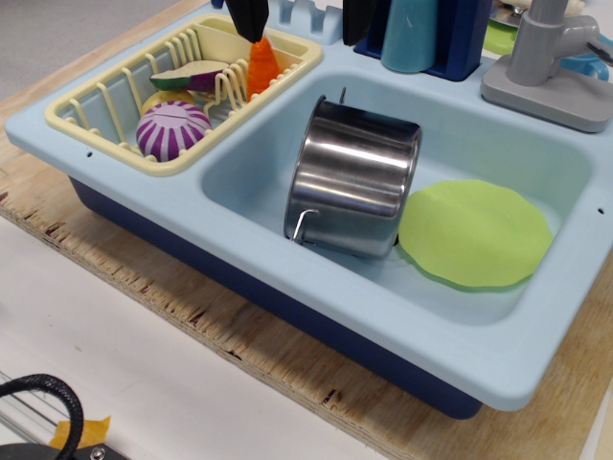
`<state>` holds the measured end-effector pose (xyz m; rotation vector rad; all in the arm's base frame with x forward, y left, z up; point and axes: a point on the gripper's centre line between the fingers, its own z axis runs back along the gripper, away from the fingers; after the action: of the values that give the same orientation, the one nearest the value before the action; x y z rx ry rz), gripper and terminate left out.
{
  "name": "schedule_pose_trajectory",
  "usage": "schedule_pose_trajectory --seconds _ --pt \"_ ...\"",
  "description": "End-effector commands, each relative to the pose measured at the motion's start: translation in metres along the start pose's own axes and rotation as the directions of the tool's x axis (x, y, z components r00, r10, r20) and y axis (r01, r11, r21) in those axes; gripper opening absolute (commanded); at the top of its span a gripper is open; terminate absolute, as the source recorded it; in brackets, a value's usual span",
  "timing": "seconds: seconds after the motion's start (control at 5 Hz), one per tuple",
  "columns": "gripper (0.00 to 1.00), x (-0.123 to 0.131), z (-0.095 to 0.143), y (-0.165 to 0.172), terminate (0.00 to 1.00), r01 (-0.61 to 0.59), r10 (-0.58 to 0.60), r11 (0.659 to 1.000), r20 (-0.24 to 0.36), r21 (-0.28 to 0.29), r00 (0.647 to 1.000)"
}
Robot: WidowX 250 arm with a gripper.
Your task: Flip pot upright which is in sink
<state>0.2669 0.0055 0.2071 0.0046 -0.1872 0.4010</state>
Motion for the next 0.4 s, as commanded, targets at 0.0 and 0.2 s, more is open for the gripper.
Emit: schedule_pose_trajectory --seconds 0.0,0.2 --pt "1.0 0.0 0.0 0.0 0.0 0.0 0.0 1.0 0.0 0.0 1.0" --pt "1.0 -0.0013 -0.0089 0.0043 0.0 -0.035 0.035 0.992 -0.006 -0.119 0.999"
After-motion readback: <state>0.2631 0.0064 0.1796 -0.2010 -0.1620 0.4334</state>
